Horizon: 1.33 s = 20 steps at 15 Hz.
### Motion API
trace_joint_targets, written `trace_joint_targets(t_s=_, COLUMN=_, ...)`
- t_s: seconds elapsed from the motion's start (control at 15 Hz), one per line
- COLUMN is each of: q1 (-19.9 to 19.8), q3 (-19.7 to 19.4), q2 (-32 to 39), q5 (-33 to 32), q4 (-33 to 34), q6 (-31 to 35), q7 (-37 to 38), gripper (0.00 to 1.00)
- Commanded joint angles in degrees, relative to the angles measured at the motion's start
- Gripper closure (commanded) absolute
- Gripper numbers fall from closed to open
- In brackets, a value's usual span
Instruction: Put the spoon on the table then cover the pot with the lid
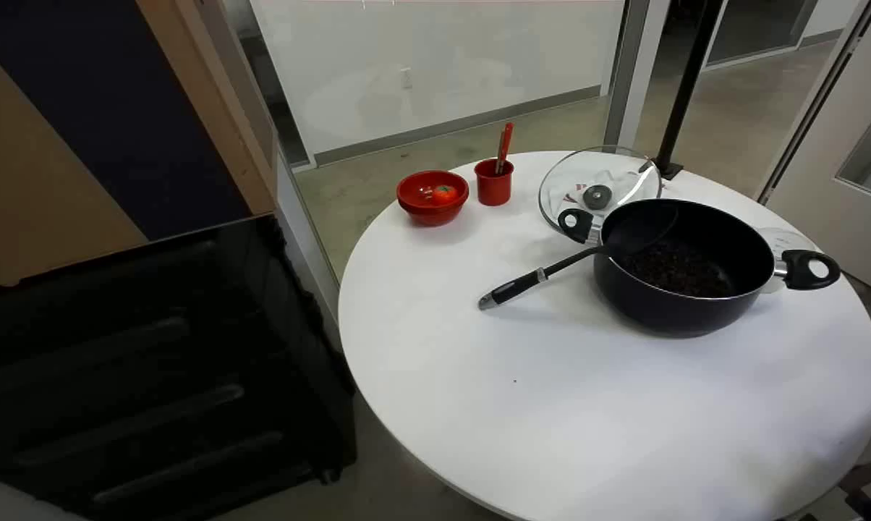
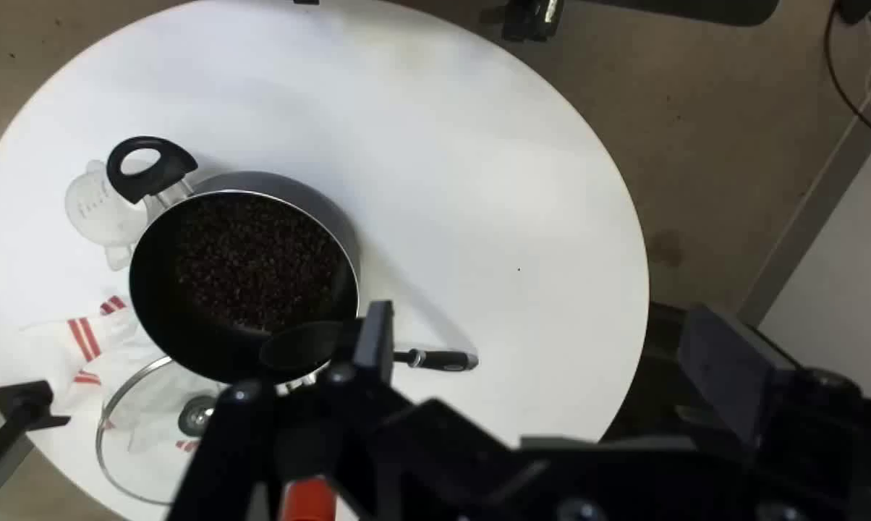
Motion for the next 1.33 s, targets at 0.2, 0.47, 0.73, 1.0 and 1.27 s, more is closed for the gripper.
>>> trace_joint_targets(t_s=0.2, q1=0.05, q3=-0.02, q2=0.77, q5=-0.03, q4=-1.69, q6=-0.41, q7=0.05, gripper=0.0)
trace_joint_targets(t_s=0.47, q1=0.04, q3=-0.02, q2=0.83, q5=-0.03, q4=-1.68, q6=-0.41, q7=0.05, gripper=0.0)
trace_joint_targets(t_s=0.73, q1=0.11, q3=-0.25, q2=2.04, q5=0.59, q4=-1.41, q6=1.28, q7=0.38, gripper=0.0)
trace_joint_targets(t_s=1.0, q1=0.74, q3=-1.16, q2=11.28, q5=0.55, q4=2.75, q6=6.25, q7=-1.6, gripper=0.0)
trace_joint_targets(t_s=1.27, q1=0.4, q3=0.45, q2=24.29, q5=-1.54, q4=7.32, q6=11.83, q7=-1.77, gripper=0.0)
